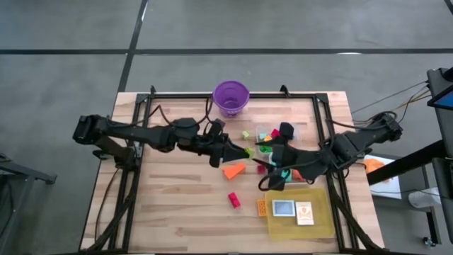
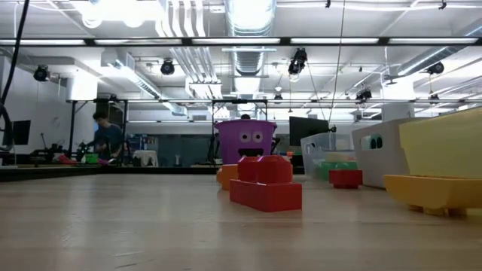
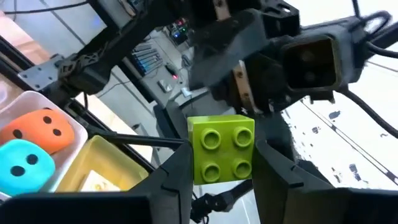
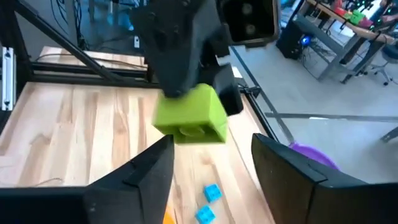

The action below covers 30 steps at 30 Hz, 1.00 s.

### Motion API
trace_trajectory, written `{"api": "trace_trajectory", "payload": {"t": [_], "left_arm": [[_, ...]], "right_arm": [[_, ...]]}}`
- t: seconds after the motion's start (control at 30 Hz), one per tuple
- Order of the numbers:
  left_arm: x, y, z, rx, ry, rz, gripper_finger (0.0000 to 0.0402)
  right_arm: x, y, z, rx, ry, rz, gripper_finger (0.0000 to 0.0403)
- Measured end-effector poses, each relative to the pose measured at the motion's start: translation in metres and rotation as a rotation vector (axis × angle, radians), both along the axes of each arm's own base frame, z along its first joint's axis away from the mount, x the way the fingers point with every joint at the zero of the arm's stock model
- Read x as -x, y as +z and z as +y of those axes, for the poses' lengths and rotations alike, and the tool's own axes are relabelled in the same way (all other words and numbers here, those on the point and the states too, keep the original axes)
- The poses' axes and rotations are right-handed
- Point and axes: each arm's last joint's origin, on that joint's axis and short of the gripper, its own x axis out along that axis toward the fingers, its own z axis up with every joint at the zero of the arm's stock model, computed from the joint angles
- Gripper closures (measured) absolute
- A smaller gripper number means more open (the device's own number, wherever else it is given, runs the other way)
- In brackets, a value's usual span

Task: Pick & Place Toys
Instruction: Put the green game piece into the transparent bin

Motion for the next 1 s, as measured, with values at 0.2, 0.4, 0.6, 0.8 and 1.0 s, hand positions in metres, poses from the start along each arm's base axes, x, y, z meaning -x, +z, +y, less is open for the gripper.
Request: {"api": "trace_trajectory", "payload": {"t": [0.2, 0.4, 0.6, 0.8, 1.0], "left_arm": [[-0.001, 0.002, 0.007, 0.012, -0.008, -0.017, 0.0292], [-0.001, 0.006, 0.013, 0.026, 0.005, -0.062, 0.0292], [0.000, 0.017, 0.013, 0.062, -0.005, -0.171, 0.0292], [0.001, 0.020, 0.012, 0.078, -0.019, -0.202, 0.0292], [0.003, 0.028, 0.012, 0.095, -0.035, -0.283, 0.0292]], "right_arm": [[-0.009, 0.009, 0.000, 0.017, 0.000, -0.014, 0.0106], [-0.022, 0.014, 0.005, 0.077, -0.008, -0.014, 0.0047], [-0.034, 0.017, 0.010, 0.230, -0.075, 0.002, 0.0069], [-0.035, 0.040, 0.013, 0.239, -0.046, -0.065, 0.0142], [-0.030, 0.055, 0.012, 0.236, -0.016, -0.100, 0.0192]]}}
